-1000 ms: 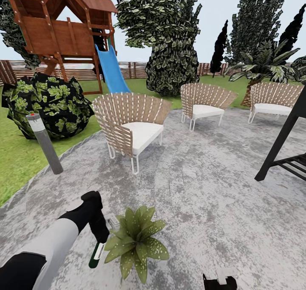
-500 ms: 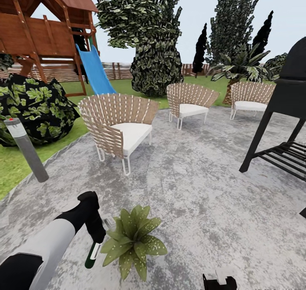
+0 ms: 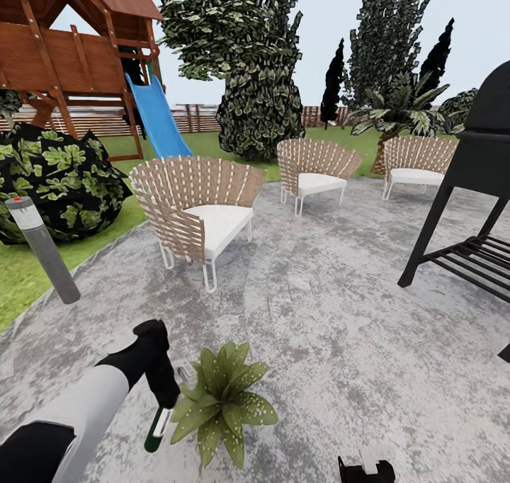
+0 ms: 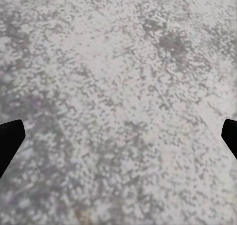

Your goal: Pick up the pesticide atomizer in the garden and spray insectifuge to fully cover both potted plants in the garden.

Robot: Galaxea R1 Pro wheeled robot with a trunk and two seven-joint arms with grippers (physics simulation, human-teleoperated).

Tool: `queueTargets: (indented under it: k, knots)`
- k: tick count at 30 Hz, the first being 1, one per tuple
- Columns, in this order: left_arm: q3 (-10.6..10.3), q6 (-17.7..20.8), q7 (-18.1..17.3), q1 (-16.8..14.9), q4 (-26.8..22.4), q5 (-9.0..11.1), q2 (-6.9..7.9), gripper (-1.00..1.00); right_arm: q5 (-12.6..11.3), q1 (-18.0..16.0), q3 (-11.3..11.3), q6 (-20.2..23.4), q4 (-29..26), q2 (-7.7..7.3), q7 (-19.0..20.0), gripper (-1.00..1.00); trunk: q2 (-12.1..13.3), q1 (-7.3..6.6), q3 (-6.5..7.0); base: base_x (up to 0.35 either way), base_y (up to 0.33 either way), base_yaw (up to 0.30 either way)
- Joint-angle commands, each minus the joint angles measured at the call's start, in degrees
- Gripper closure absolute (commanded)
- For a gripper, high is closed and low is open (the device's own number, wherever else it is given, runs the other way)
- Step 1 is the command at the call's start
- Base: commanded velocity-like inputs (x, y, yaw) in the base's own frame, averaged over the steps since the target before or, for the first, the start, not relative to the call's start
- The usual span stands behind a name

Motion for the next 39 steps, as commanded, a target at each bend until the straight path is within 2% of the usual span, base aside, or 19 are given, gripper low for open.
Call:
queueTargets:
  k: [1, 14, 19, 23, 25, 26, 27, 29, 30, 32, 36, 38, 39]
  knots:
    - [-0.4, 0.3, 0.1, 0.0, -0.3, -0.2, 0.08, 1.00, 0.6, 0.0, -0.5, -0.2, 0.1, 0.00, -0.2, -1.00, 0.0, -0.01, -0.05, 0.000, 0.000, 0.000]
    - [0.1, 0.3, 0.7, 0.0, -0.1, -0.2, 0.04, 1.00, 0.6, 0.0, -0.5, -0.2, 0.1, -0.02, -0.2, -1.00, 0.0, -0.01, -0.05, 0.109, 0.095, -0.003]
    - [0.1, 0.4, 0.7, -0.4, -0.9, -0.1, -0.04, 1.00, 0.6, 0.0, -0.5, -0.2, 0.1, -0.02, -0.2, -1.00, 0.0, -0.01, -0.05, 0.002, 0.002, -0.198]
    - [0.0, 0.6, 0.7, -0.9, -1.0, -0.2, 0.49, 1.00, 0.6, 0.0, -0.5, -0.2, 0.1, -0.02, -0.2, -1.00, 0.0, -0.01, -0.05, 0.000, 0.000, -0.089]
    - [0.2, 0.5, 3.1, -0.6, -1.0, -0.2, 1.01, 1.00, 0.6, 0.0, -0.5, -0.2, 0.1, -0.02, -0.2, -1.00, 0.0, -0.01, -0.05, 0.000, 0.000, -0.002]
    - [0.6, 0.5, 7.1, -0.4, -0.8, 0.3, 2.30, 1.00, 0.6, 0.0, -0.5, -0.2, 0.1, -0.02, -0.2, -1.00, 0.0, -0.01, -0.05, 0.000, 0.000, 0.000]
    - [0.9, 0.5, 8.9, -0.1, -0.3, 0.7, 2.01, 1.00, 0.7, 0.0, -0.5, -0.2, 0.1, -0.02, -0.2, -1.00, 0.0, -0.01, -0.05, 0.000, 0.000, 0.000]
    - [1.3, 0.6, 9.2, -0.1, -0.7, 1.4, 0.04, 1.00, 0.7, 0.0, -0.5, -0.2, 0.1, -0.02, -0.2, -1.00, 0.0, -0.01, -0.05, 0.000, 0.000, 0.000]
    - [1.7, 0.6, 9.2, -0.1, -0.8, 1.5, -0.43, 1.00, 0.7, 0.0, -0.5, -0.2, 0.1, -0.02, -0.2, -1.00, 0.0, -0.01, -0.05, 0.000, 0.000, 0.000]
    - [4.0, 0.5, 9.3, -0.3, -1.0, 1.6, -1.09, 1.00, 0.7, 0.0, -0.5, -0.2, 0.1, -0.02, -0.1, -1.00, 0.0, -0.01, -0.05, 0.000, 0.000, 0.000]
    - [5.3, 0.5, 9.4, 0.0, -0.9, 1.6, -0.36, 1.00, 0.7, 0.0, -0.5, -0.2, 0.1, -0.02, -0.1, -1.00, 0.0, -0.01, -0.05, 0.000, 0.000, 0.000]
    - [5.4, 0.5, 9.4, 0.1, -0.9, 1.6, 0.65, 1.00, 0.7, 0.0, -0.5, -0.2, 0.1, -0.02, -0.1, -1.00, 0.0, -0.01, -0.05, 0.000, 0.000, 0.000]
    - [5.8, 0.5, 9.4, 0.2, -0.9, 1.7, 1.67, 1.00, 0.7, 0.0, -0.5, -0.2, 0.1, -0.02, -0.1, -1.00, 0.0, -0.01, -0.05, 0.000, 0.000, 0.000]
